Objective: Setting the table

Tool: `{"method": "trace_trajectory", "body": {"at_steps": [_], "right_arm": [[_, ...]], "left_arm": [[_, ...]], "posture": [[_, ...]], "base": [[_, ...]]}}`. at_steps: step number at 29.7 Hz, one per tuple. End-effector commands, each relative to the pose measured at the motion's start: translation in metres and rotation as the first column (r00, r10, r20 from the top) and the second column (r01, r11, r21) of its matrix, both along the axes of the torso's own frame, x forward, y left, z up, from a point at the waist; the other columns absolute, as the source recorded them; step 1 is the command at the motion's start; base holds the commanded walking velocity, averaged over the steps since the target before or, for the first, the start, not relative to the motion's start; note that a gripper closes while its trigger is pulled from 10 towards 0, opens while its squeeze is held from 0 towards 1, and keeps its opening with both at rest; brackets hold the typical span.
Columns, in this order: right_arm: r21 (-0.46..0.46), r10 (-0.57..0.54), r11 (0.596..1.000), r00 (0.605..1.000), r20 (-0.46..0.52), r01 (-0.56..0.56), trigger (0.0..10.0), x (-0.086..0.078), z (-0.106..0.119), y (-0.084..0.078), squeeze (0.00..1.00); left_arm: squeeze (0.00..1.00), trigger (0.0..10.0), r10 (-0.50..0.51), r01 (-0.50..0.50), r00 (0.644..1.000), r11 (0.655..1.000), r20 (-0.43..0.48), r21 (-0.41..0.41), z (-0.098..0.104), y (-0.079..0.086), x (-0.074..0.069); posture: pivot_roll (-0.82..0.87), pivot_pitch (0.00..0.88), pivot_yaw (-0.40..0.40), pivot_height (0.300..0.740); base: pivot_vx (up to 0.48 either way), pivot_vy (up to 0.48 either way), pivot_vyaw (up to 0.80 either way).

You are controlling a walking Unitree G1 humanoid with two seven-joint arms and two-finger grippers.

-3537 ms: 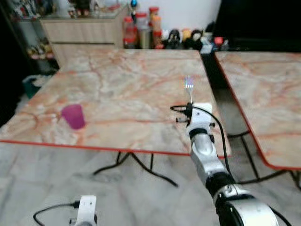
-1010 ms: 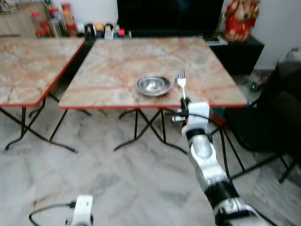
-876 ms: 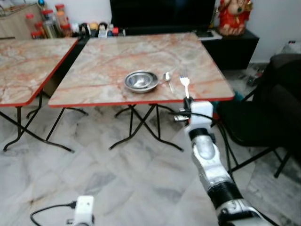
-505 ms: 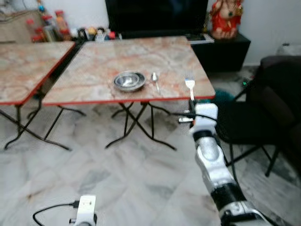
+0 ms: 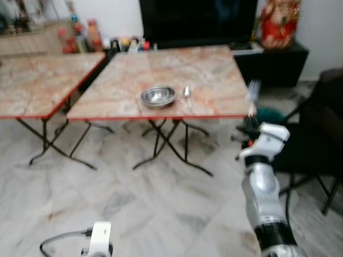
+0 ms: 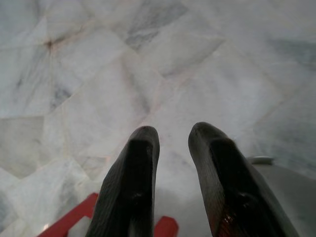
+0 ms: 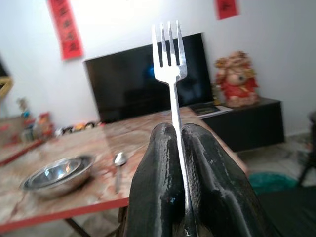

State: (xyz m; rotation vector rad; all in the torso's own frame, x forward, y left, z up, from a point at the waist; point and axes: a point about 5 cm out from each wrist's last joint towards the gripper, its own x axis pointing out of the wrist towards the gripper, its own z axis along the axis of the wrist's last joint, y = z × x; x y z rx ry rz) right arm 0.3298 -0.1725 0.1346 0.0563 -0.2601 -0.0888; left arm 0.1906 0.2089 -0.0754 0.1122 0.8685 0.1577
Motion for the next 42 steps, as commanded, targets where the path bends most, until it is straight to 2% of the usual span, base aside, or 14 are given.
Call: {"method": "trace_trajectory", "body": {"at_steps": [1,4,8,13,19,24,27,42], "right_arm": [[-0.005,0.018,1.000,1.000,0.024,-0.018,10.0,0.003,0.009,0.004,0.00],[-0.025,-0.002,1.000,1.000,0.015,0.002,10.0,0.005,0.009,0.001,0.00],[0.002,0.004,1.000,1.000,0.020,-0.004,10.0,0.005,0.010,0.001,0.00],[-0.009,0.028,1.000,1.000,0.006,-0.028,10.0,0.006,0.009,0.007,0.00],[-0.073,0.059,0.996,0.998,-0.016,-0.060,10.0,0.006,0.006,0.011,0.00],[-0.068,0.049,0.996,0.998,-0.040,-0.052,10.0,0.007,0.002,0.011,0.00],[-0.030,0.049,0.998,0.998,-0.044,-0.050,10.0,0.008,0.001,0.011,0.00],[-0.035,0.059,0.997,0.996,-0.072,-0.062,10.0,0.011,-0.003,0.016,0.00]], "left_arm": [[0.00,10.0,-0.001,0.001,1.000,1.000,0.013,-0.001,0.003,0.001,0.005],[0.00,10.0,-0.003,0.003,1.000,1.000,0.012,-0.001,0.003,0.001,0.005],[0.00,10.0,-0.004,0.004,1.000,1.000,0.012,-0.001,0.003,0.001,0.005],[0.00,10.0,-0.001,0.001,1.000,1.000,0.012,-0.003,0.002,0.000,0.004],[0.00,10.0,0.002,-0.002,1.000,1.000,0.015,-0.007,0.002,-0.002,0.005],[0.00,10.0,0.006,-0.006,1.000,1.000,0.015,-0.010,0.002,-0.003,0.005],[0.00,10.0,0.009,-0.009,1.000,1.000,0.014,-0.011,0.002,-0.003,0.004],[0.00,10.0,0.013,-0.013,1.000,1.000,0.016,-0.013,0.002,-0.003,0.006]], "posture": [[-0.05,0.000,0.060,0.740],[-0.05,0.000,0.060,0.740],[-0.05,0.000,0.060,0.740],[-0.04,0.000,0.053,0.740],[-0.04,0.000,0.042,0.740],[-0.04,0.000,0.040,0.740],[-0.04,0.000,0.036,0.740],[-0.04,0.000,0.036,0.740]], "base": [[0.349,0.000,0.00],[0.352,0.000,0.00],[0.349,0.000,0.00],[0.351,0.000,0.00],[0.347,0.000,0.00],[0.346,0.000,0.41],[0.345,0.000,0.00],[0.333,0.000,0.00]]}}
